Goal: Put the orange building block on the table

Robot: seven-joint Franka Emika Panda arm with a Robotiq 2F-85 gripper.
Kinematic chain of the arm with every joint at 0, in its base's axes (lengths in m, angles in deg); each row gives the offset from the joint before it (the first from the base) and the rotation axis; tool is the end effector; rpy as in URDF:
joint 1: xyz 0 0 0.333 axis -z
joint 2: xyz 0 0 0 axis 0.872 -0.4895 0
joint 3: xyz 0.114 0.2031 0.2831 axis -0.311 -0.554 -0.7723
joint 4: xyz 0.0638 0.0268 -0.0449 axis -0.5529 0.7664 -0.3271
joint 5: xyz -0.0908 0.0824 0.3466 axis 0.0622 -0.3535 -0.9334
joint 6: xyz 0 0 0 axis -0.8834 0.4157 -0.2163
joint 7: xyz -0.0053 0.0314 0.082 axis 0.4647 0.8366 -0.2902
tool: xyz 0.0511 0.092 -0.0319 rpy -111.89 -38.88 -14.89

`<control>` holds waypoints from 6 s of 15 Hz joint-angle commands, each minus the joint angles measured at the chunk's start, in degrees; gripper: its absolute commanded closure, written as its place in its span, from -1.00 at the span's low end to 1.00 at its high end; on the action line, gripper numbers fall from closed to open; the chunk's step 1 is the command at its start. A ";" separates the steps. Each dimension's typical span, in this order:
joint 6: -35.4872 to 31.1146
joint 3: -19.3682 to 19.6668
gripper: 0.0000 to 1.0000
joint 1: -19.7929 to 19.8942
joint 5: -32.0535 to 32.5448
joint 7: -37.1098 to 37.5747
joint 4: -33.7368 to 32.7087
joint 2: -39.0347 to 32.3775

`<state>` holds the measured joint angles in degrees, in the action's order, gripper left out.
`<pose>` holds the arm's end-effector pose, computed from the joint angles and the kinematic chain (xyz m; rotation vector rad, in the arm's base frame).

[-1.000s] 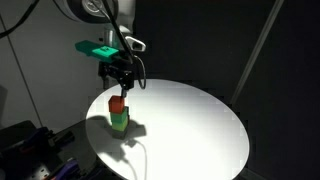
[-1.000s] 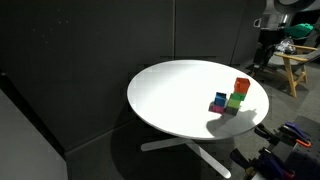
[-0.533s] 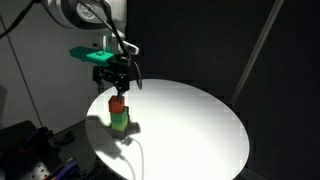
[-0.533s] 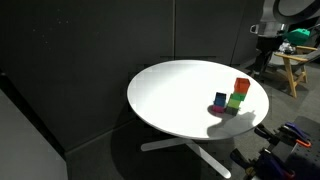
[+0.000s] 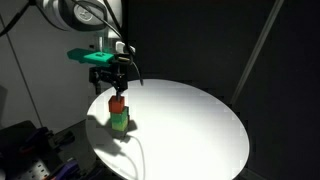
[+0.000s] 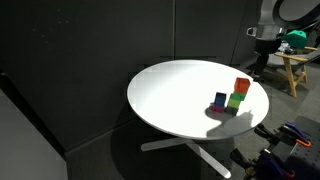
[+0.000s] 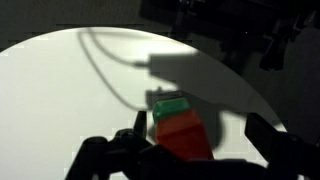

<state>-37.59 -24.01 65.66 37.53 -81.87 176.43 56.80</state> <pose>0.3564 -0.0815 0.4055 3.0602 0.3763 -0.1778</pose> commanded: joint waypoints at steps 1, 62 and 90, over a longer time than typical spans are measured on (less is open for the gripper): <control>-1.30 0.77 -1.00 -0.46 1.46 -4.77 0.12 1.18; -9.35 -0.19 -0.50 -1.19 2.91 -8.67 -3.58 -11.06; -2.00 0.43 0.35 1.88 2.76 11.25 -12.79 -10.66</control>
<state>-40.86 -23.92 66.59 40.04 -72.33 165.78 47.00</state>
